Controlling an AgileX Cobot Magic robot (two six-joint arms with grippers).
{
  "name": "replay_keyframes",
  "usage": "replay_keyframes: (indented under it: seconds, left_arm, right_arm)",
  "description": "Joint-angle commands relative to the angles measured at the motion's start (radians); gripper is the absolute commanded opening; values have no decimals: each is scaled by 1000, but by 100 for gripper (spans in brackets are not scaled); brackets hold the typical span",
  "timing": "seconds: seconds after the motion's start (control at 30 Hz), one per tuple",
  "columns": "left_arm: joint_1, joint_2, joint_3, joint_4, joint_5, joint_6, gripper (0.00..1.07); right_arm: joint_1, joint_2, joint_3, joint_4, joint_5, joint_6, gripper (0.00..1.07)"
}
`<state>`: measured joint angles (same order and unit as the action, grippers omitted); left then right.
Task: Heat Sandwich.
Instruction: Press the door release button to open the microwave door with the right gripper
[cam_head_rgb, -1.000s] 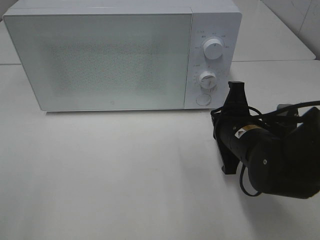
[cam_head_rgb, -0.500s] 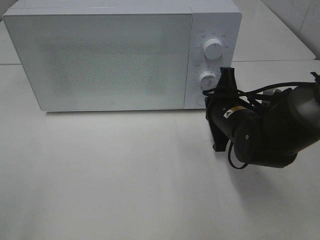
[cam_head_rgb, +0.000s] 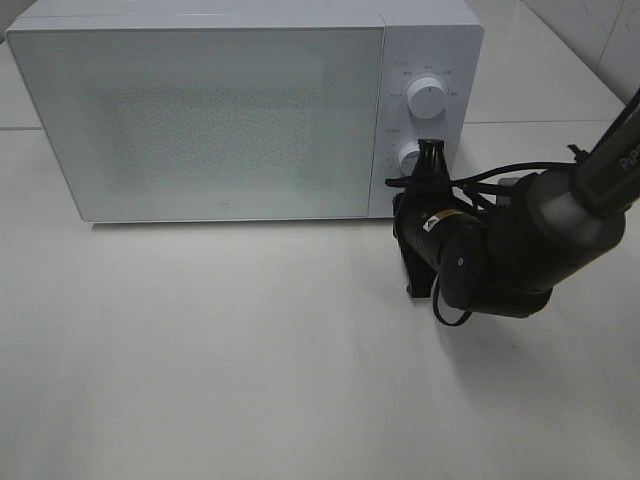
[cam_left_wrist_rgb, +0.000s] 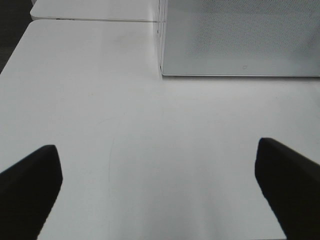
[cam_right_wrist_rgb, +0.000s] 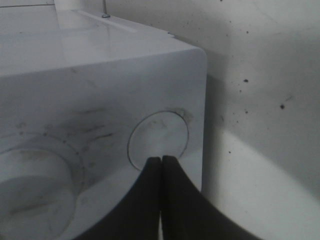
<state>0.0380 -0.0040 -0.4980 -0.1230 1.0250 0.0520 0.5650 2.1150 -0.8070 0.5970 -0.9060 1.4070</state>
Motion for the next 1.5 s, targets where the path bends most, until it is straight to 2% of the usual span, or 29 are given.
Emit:
replay_keyframes:
  seconds: [0.03,0.43,0.8,1.0,1.5]
  left_arm:
    - [-6,-27,4,-9,1,-7,103]
    - [-6,-27,4,-9,1,-7,103]
    - [-6,-27,4,-9,1,-7,103]
    - [-6,-27,4,-9,1,-7,103]
    - [-6,-27,4,-9,1,-7,103]
  right_arm:
    - [-13,17,-24,15,-16,-3,0]
    - [-18,23,-40,17,-103,-24,0]
    - [-24,42,-111,41,-185,-33,0]
    - [-71,42,-175,34,-189,-79,0]
    - [-77,42,-194,34,-187,-81,0]
